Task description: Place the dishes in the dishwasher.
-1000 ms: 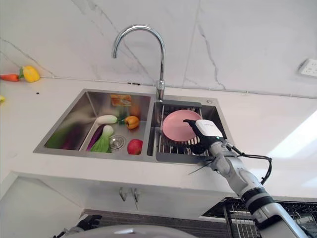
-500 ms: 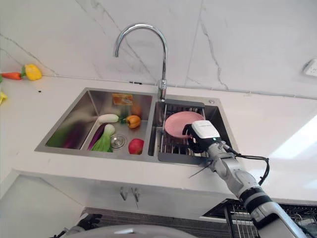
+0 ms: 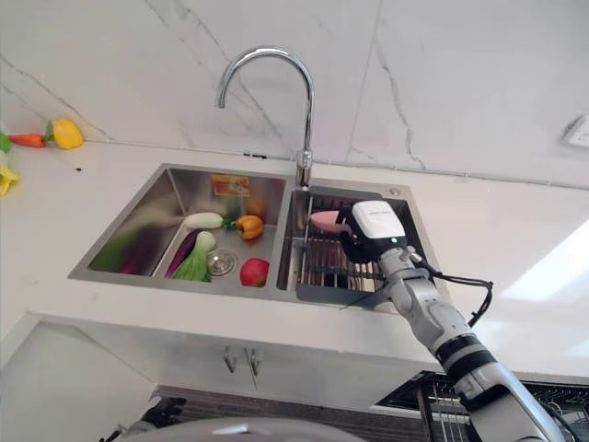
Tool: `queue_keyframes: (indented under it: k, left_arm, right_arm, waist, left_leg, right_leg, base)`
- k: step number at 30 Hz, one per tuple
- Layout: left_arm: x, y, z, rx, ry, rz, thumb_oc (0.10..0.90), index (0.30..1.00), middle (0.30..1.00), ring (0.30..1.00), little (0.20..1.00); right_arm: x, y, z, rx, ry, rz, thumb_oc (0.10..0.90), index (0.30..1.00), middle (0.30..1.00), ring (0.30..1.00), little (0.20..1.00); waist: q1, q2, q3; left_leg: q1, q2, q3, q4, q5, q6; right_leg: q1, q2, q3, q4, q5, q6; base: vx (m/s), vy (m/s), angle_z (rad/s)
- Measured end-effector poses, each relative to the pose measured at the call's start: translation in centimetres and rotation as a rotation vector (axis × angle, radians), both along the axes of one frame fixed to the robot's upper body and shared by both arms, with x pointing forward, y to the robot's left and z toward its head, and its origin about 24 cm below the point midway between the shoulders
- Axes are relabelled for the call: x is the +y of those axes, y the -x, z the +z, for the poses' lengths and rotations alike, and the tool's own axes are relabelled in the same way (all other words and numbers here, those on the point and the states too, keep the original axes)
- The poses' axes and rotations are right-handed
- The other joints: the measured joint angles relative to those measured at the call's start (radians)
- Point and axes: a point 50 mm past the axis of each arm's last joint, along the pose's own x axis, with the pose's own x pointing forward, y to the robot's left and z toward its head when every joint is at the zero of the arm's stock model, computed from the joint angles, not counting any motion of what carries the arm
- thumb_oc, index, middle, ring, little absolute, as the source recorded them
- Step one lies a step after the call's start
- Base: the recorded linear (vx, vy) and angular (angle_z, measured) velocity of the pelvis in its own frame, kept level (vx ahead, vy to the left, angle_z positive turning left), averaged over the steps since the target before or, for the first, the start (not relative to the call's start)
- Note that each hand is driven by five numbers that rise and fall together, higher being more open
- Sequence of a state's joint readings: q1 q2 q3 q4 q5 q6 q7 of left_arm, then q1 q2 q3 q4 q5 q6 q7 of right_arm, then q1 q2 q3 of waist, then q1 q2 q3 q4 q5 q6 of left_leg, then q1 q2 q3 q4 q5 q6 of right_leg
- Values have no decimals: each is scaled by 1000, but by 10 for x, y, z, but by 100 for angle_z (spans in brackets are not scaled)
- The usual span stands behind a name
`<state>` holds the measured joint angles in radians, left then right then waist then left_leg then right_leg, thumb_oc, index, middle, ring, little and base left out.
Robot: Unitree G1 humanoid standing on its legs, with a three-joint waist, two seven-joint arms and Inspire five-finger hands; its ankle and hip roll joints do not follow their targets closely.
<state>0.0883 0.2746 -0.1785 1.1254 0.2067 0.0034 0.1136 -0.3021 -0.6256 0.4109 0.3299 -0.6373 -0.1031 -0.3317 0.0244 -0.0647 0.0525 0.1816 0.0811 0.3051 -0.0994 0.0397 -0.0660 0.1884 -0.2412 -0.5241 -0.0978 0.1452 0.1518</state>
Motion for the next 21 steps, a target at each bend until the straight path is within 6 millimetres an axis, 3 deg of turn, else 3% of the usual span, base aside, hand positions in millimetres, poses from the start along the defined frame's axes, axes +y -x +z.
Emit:
queue_keyframes:
  k: [8, 10, 12, 15, 18, 21]
  left_arm:
    - [2, -1, -1, 11, -16, 19, 800, 900, 900, 900, 900]
    - [2, -3, -1, 14, -18, 23, 800, 900, 900, 900, 900]
    - [2, -4, -1, 11, -12, 52, 800, 900, 900, 900, 900]
    - [7, 3, -1, 30, -23, 71, 800, 900, 900, 900, 900]
    - [11, 7, -1, 31, -24, 100, 800, 900, 900, 900, 900]
    - [20, 12, 1, 39, -40, 124, 800, 900, 900, 900, 900]
  right_arm:
    - [-15, 1, 79, -307, -121, -36, 400, 300, 300, 300, 300]
    - [-24, 10, 103, -418, -151, -57, 400, 300, 300, 300, 300]
    - [-34, 36, 120, -517, -193, -76, 400, 300, 300, 300, 300]
    - [-40, 64, 129, -593, -180, -76, 400, 300, 300, 300, 300]
    - [-42, 79, 134, -622, -144, -61, 400, 300, 300, 300, 300]
    - [-47, 87, 130, -591, -38, -53, 400, 300, 300, 300, 300]
  waist:
    - [-36, -7, 24]
    - [-49, -12, 31]
    - [-49, -12, 33]
    - [-86, -29, 41]
    - [-103, -31, 52]
    - [-109, -37, 58]
  left_leg:
    - [2, -5, 3, -1, -4, 2]
    - [2, -4, 4, -1, -5, 4]
    - [-2, -4, 4, -1, -5, 11]
    - [10, -17, 18, -1, -14, 20]
    - [10, -15, 90, 0, -20, 32]
    - [-5, -10, 170, 3, -23, 43]
  right_leg:
    - [-5, -4, 6, 12, 1, 0]
    - [-19, -9, 13, 38, 1, 1]
    - [-38, -19, 15, 74, 0, 1]
    - [-44, -37, 22, 102, -1, 8]
    - [-120, -55, 35, 144, 28, 33]
    - [-177, -67, -83, 135, 61, 55]
  base:
    - [-46, 75, -1]
    - [-20, 144, -1]
    - [-3, 138, 0]
    - [-24, 92, -16]
    - [-144, 40, -59]
    - [-187, -2, -88]
